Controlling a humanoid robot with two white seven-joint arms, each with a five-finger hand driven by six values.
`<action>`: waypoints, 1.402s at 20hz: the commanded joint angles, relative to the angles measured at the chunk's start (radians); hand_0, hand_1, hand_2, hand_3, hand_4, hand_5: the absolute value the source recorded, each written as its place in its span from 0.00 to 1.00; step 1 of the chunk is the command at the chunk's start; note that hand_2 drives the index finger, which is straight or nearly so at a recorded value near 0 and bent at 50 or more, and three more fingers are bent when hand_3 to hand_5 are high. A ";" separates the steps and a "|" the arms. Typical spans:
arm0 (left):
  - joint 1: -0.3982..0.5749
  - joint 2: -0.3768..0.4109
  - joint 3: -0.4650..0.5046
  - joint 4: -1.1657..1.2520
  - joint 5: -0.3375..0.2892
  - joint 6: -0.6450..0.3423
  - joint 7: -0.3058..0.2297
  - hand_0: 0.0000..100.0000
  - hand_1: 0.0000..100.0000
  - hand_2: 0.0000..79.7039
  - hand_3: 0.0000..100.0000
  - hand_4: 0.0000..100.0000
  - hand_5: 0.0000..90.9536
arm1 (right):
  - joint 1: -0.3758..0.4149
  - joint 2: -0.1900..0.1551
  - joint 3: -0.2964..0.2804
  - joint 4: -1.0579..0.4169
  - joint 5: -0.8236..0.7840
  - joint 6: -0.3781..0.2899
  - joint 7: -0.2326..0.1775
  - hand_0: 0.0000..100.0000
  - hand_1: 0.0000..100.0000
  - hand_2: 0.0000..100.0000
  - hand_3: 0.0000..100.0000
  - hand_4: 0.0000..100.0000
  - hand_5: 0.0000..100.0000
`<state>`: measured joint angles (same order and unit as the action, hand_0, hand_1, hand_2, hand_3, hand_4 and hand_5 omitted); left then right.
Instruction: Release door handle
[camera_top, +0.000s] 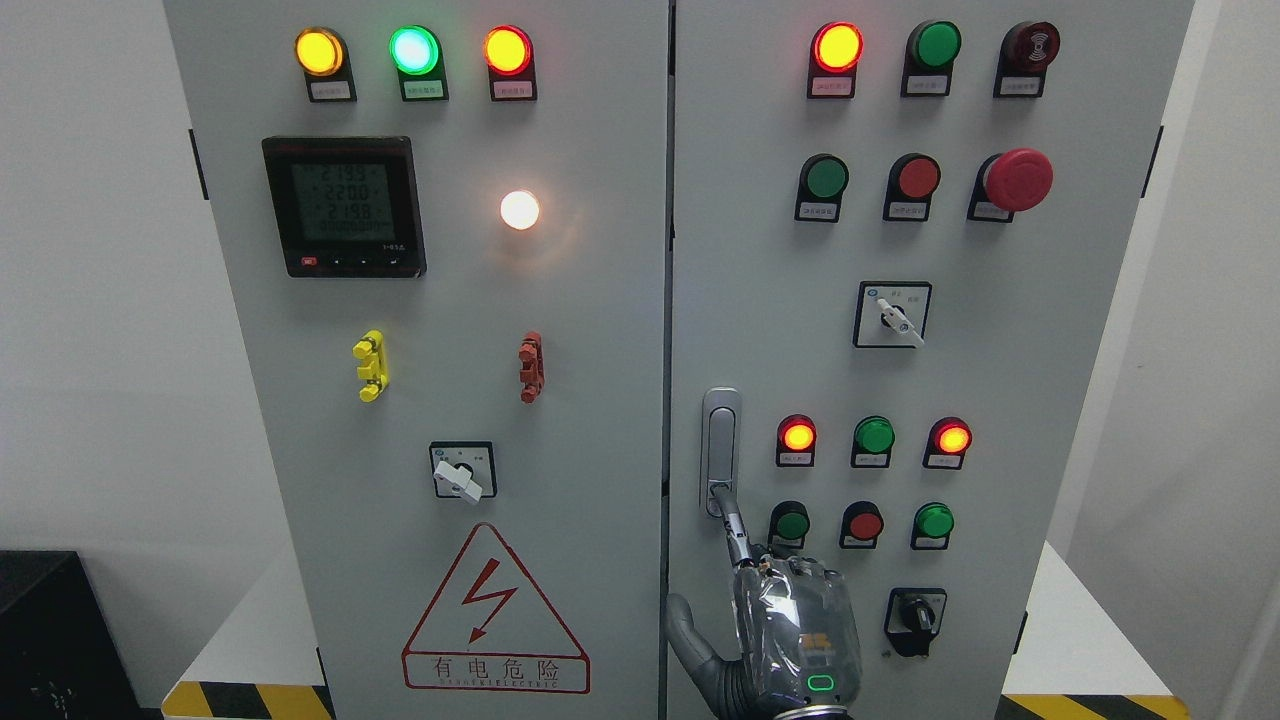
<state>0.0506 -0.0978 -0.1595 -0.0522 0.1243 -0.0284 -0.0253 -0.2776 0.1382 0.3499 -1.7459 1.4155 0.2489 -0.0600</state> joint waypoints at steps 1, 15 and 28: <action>0.000 0.000 0.000 0.000 0.000 -0.001 -0.001 0.00 0.00 0.05 0.11 0.00 0.00 | 0.001 0.000 0.000 0.029 -0.004 0.000 0.015 0.39 0.26 0.00 0.75 0.73 0.74; 0.000 0.000 0.000 0.000 0.000 -0.001 -0.001 0.00 0.00 0.05 0.11 0.00 0.00 | 0.008 0.001 0.000 0.031 -0.006 0.000 0.019 0.38 0.27 0.00 0.76 0.73 0.74; 0.000 0.001 0.000 0.000 0.000 0.001 -0.001 0.00 0.00 0.05 0.11 0.01 0.00 | 0.011 0.001 0.000 0.031 -0.007 0.000 0.019 0.38 0.27 0.00 0.76 0.73 0.74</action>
<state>0.0506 -0.0976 -0.1596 -0.0522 0.1243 -0.0283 -0.0253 -0.2680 0.1395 0.3502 -1.7323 1.4085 0.2475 -0.0418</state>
